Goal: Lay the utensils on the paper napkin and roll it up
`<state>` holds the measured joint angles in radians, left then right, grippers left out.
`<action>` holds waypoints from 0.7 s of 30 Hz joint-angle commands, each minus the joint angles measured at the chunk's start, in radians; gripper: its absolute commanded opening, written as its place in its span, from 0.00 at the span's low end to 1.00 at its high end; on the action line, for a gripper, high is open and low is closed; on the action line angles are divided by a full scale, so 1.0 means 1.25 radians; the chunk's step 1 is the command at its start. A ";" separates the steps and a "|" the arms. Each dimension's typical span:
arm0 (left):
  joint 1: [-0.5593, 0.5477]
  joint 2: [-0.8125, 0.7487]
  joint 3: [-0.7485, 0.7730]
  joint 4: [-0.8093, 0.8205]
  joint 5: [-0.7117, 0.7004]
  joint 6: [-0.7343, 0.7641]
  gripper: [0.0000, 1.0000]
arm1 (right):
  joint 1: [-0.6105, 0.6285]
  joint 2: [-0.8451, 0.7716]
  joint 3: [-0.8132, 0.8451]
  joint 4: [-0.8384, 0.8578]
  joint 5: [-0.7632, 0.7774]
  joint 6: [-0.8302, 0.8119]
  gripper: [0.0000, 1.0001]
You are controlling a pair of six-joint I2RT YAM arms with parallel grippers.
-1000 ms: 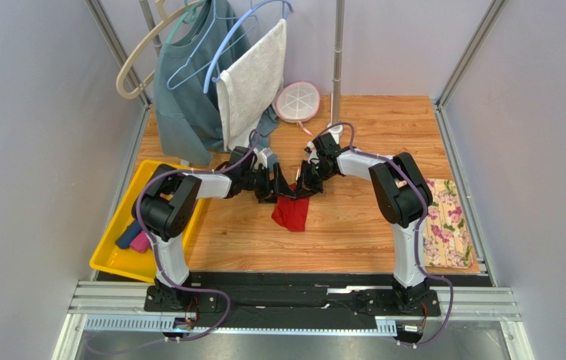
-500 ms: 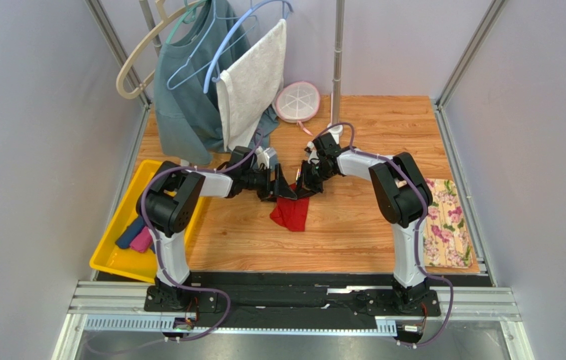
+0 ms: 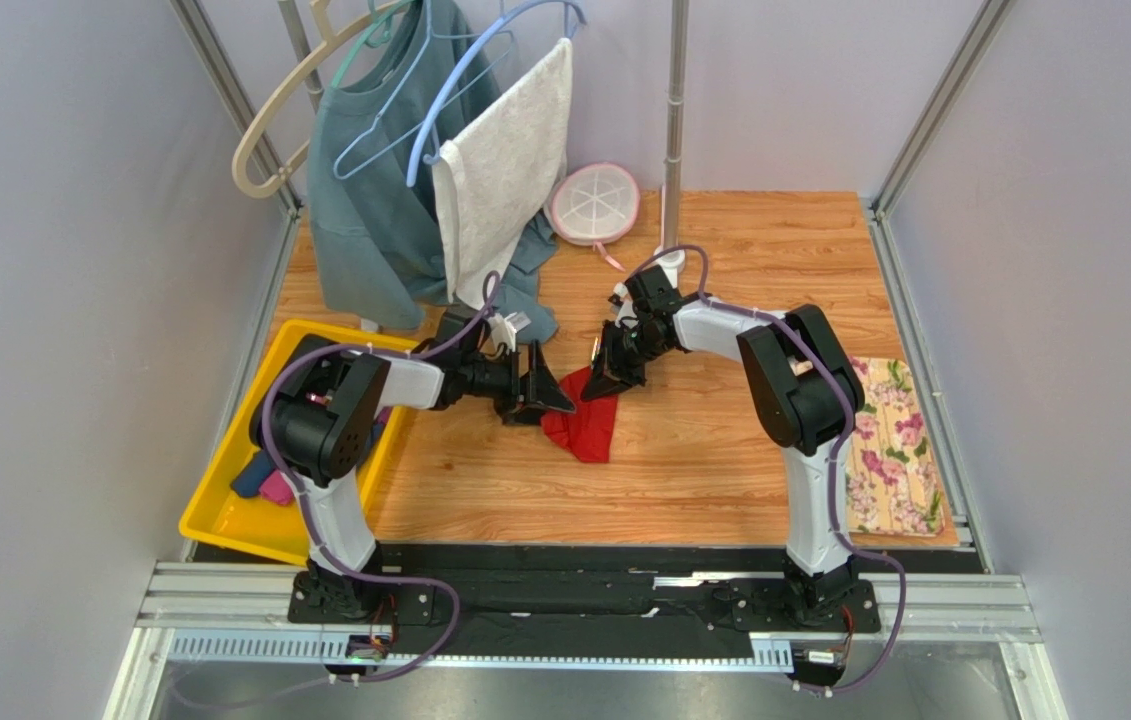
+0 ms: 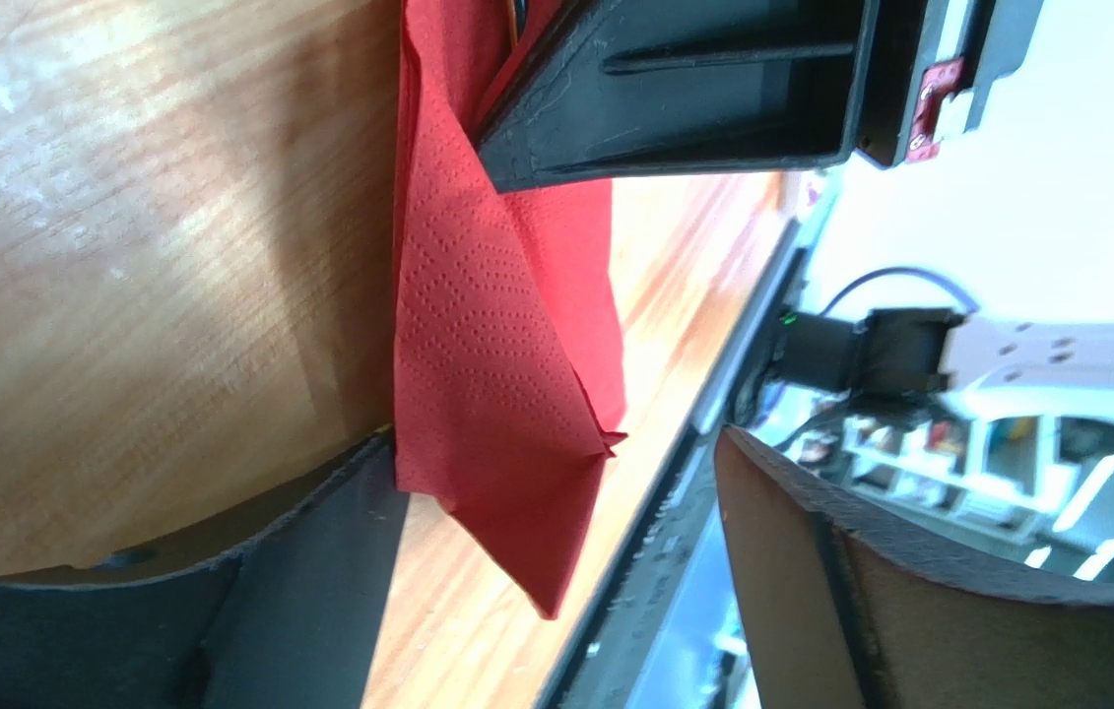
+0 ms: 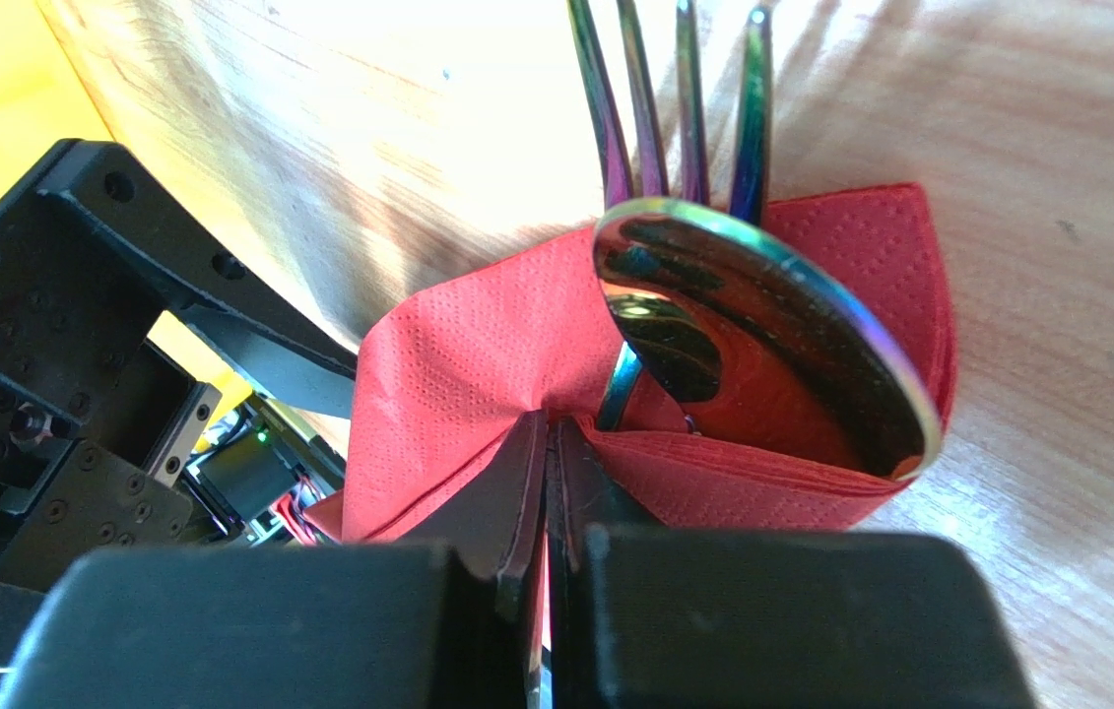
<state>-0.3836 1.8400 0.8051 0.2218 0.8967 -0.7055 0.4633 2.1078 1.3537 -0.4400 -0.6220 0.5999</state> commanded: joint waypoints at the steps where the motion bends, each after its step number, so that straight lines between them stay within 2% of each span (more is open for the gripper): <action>1: 0.011 -0.023 -0.029 0.086 0.008 -0.123 0.85 | 0.007 0.060 -0.024 -0.021 0.115 -0.032 0.00; 8: 0.010 -0.047 -0.086 0.131 -0.017 -0.234 0.87 | 0.009 0.061 -0.024 -0.021 0.115 -0.032 0.00; 12: 0.006 -0.062 -0.109 0.144 -0.029 -0.252 0.88 | 0.007 0.062 -0.023 -0.021 0.114 -0.031 0.00; 18: 0.006 -0.044 -0.109 0.235 -0.062 -0.356 0.91 | 0.007 0.060 -0.028 -0.019 0.113 -0.027 0.00; 21: 0.006 -0.052 -0.087 0.272 -0.084 -0.356 0.91 | 0.007 0.061 -0.028 -0.017 0.111 -0.030 0.00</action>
<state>-0.3771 1.7962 0.6701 0.4511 0.8314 -1.0954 0.4633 2.1082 1.3537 -0.4400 -0.6224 0.5999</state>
